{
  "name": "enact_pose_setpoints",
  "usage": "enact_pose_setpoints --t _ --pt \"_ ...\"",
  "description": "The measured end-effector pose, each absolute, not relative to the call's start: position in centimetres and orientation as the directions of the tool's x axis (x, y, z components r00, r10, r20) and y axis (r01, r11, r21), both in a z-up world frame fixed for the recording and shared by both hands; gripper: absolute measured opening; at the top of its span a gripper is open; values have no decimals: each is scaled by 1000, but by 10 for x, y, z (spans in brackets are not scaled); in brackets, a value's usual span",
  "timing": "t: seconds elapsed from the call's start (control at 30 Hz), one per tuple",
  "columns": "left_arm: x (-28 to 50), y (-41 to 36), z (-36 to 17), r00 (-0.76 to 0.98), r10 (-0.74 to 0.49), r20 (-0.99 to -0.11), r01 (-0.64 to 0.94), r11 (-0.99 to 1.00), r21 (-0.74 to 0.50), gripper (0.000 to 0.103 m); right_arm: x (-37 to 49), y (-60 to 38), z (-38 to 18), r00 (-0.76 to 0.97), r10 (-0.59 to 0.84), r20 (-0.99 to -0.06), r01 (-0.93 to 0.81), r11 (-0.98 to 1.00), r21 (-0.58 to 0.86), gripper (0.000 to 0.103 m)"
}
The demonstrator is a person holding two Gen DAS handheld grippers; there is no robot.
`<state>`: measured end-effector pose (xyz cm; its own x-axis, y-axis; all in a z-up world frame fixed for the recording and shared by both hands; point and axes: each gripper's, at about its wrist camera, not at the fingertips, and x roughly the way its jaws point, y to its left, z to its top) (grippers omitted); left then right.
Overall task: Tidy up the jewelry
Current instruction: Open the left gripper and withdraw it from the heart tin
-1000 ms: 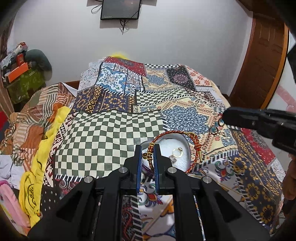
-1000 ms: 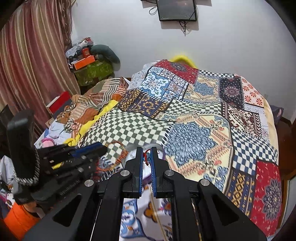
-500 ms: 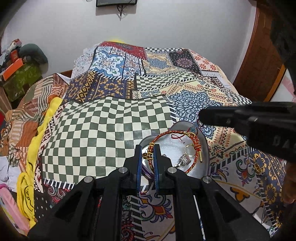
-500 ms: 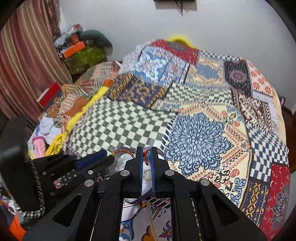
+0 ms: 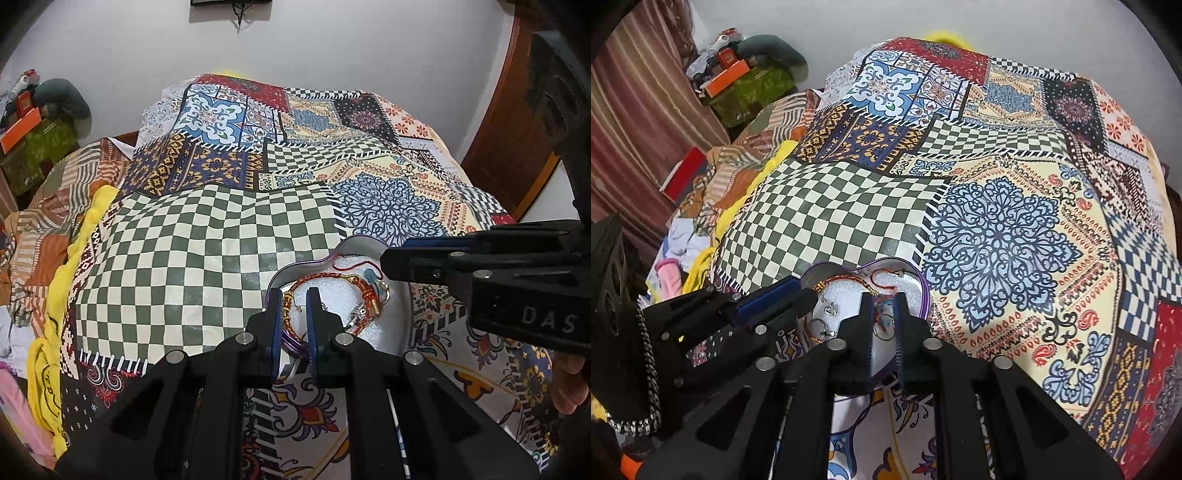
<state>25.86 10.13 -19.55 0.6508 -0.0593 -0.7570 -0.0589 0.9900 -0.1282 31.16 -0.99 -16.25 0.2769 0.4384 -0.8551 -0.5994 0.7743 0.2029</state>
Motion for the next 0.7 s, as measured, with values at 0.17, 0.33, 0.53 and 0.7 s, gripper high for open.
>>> enact_pose_setpoints --t 0.17,0.33,0.53,0.7 --pt "248 100 -180 672 -59 -738 -54 990 -128 16 306 -22 -146 311 464 -829 -600 773 208 25" --pt "236 90 -161 700 -70 -711 -27 992 -124 29 296 -49 -127 383 464 -798 -595 785 171 26" --pt "225 59 -142 714 -117 -690 51 992 -116 32 279 -91 -107 471 442 -764 -585 804 105 26" --pt "220 31 -138 709 -150 -689 112 989 -100 35 269 -116 -107 507 406 -760 -572 818 56 26"
